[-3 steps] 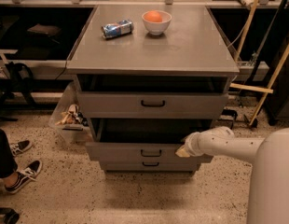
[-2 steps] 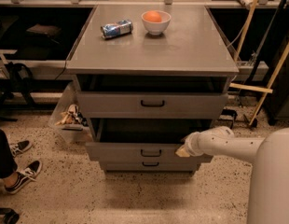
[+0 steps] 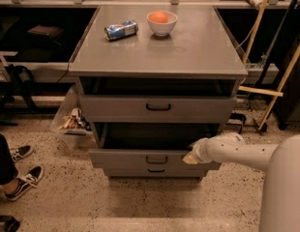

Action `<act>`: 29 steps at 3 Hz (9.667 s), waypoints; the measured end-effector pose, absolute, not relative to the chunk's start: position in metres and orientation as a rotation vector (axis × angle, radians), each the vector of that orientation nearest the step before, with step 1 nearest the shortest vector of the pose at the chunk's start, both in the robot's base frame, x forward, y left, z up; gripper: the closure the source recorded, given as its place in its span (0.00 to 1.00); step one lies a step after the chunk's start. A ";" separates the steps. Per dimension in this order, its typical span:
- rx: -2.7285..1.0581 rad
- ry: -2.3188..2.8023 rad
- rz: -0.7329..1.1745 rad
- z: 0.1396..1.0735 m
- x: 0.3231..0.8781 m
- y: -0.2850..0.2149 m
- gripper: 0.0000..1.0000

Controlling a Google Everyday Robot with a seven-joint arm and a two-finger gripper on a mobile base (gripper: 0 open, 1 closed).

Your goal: Open middle drawer

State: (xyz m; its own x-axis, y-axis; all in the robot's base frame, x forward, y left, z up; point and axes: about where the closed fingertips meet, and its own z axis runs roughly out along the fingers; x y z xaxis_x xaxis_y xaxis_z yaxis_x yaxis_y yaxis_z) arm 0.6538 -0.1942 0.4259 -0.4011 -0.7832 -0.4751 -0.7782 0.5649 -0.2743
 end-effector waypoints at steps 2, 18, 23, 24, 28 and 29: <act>-1.232 2.226 -0.011 0.433 0.647 -0.196 1.00; -1.219 2.202 0.051 0.427 0.566 -0.203 1.00; -1.201 2.209 0.058 0.428 0.549 -0.203 1.00; -1.198 2.220 0.051 0.426 0.540 -0.209 1.00; -1.209 2.235 0.045 0.423 0.524 -0.207 1.00; -1.209 2.236 0.045 0.427 0.525 -0.204 1.00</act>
Offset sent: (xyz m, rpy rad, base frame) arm -0.4337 -0.0902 -0.1677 0.1791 -0.0205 -0.0499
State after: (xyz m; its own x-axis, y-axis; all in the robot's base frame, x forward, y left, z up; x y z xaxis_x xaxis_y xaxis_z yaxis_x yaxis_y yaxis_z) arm 0.5245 -0.2043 0.4270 -0.4127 -0.7533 -0.5121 -0.7735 0.5867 -0.2398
